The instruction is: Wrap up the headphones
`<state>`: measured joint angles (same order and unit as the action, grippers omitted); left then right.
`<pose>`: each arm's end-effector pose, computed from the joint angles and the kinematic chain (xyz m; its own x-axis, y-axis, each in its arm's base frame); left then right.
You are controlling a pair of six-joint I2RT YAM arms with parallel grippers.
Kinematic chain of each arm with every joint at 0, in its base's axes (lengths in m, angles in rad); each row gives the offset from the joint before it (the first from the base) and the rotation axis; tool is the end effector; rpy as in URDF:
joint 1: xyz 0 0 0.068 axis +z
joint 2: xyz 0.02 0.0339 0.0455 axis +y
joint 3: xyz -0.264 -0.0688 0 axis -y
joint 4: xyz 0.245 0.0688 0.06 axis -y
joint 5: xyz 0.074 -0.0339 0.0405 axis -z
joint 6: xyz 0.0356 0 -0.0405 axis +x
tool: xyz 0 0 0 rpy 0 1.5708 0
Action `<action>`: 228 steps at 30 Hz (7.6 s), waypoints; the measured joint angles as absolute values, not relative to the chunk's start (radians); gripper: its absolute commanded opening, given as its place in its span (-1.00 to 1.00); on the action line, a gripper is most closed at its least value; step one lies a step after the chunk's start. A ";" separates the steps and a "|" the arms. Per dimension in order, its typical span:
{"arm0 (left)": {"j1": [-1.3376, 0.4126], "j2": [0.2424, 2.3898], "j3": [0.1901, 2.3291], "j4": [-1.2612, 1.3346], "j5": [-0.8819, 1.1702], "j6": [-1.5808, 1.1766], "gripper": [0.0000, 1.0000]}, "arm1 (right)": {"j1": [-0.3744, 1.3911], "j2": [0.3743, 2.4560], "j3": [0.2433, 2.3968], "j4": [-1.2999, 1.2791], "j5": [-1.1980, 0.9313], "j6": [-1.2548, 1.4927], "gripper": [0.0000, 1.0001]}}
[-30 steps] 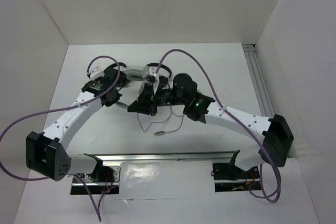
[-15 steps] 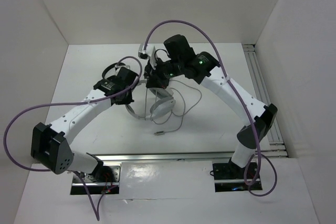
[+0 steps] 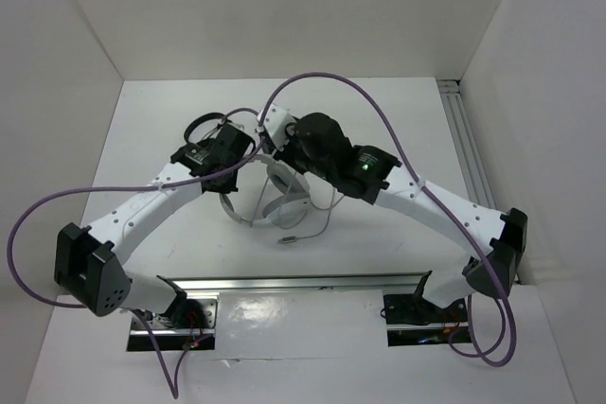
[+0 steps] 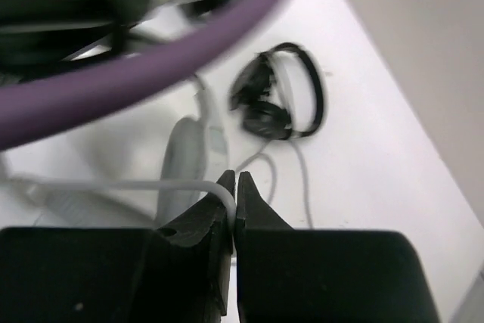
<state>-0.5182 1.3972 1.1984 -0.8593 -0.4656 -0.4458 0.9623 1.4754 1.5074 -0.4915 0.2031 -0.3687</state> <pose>0.2497 -0.1240 0.2918 -0.7914 0.0077 -0.6113 -0.0997 0.9849 0.1415 0.1976 0.2711 0.3958 0.0159 -0.5947 -0.8038 -0.7446 0.5295 -0.4065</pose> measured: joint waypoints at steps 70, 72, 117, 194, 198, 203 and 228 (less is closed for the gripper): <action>-0.816 1.232 1.786 -1.238 -0.464 -0.409 -1.00 | 0.559 1.940 1.410 0.517 -0.888 0.257 -0.22; -0.815 1.260 1.835 -1.277 -0.480 -0.427 -1.00 | 0.583 2.006 1.376 0.623 -0.888 0.336 -0.22; -0.074 1.840 1.709 -1.019 -0.434 -0.496 -1.00 | 1.202 1.485 1.206 -0.003 -0.159 -0.125 -1.00; -0.195 1.687 1.528 -1.030 -0.306 -0.656 -1.00 | 1.445 1.597 1.913 -0.772 0.049 -0.319 -1.00; -0.272 1.683 1.417 -1.015 -0.315 -0.606 -1.00 | 1.431 1.639 2.036 -0.861 0.223 -0.406 -1.00; -0.282 1.658 1.306 -0.966 -0.372 -0.574 -1.00 | 1.345 1.582 1.895 -0.827 0.400 -0.500 -1.00; -0.778 1.187 1.144 -0.820 -0.530 -0.508 -1.00 | 0.778 1.452 1.415 -0.069 0.460 -0.795 -1.00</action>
